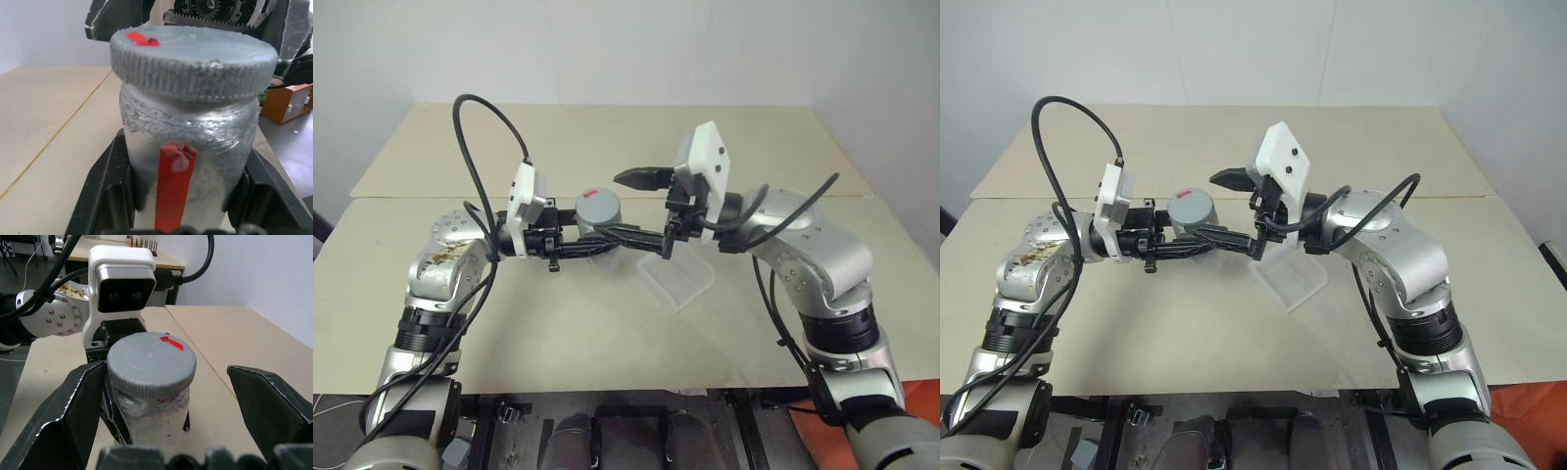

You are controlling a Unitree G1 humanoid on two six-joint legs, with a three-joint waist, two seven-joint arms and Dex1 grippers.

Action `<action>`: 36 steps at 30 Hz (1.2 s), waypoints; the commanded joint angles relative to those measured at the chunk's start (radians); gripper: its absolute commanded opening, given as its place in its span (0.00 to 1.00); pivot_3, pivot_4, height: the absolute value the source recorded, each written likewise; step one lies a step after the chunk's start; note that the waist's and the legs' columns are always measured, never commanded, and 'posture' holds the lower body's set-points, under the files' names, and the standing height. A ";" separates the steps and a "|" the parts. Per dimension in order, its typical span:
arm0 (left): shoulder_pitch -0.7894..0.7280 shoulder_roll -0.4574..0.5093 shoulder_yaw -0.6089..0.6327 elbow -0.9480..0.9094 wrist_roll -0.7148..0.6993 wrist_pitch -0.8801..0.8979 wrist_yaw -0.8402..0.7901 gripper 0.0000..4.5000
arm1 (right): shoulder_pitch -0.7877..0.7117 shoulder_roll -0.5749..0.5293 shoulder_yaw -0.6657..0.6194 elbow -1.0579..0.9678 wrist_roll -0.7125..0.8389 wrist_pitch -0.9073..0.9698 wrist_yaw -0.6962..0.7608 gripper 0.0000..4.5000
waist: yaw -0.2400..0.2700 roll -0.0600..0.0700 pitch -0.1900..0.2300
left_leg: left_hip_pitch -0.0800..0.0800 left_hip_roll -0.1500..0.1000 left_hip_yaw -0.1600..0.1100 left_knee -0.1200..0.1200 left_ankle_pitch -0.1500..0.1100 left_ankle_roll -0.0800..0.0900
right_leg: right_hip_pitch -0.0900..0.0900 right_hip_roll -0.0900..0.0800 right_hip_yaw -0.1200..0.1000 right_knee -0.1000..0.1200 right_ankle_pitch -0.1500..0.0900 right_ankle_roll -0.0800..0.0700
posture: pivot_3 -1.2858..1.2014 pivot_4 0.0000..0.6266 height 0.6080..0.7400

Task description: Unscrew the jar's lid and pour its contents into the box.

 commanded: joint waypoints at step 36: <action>0.011 -0.009 0.004 -0.067 -0.014 -0.005 -0.001 0.43 | -0.035 0.073 0.006 -0.001 0.030 0.017 -0.004 0.99 | 0.000 0.000 0.000 | 0.000 0.000 0.000 0.000 0.000 0.000 | 0.000 0.000 0.000 0.000 0.000 0.000 | 0.52 0.24 1.00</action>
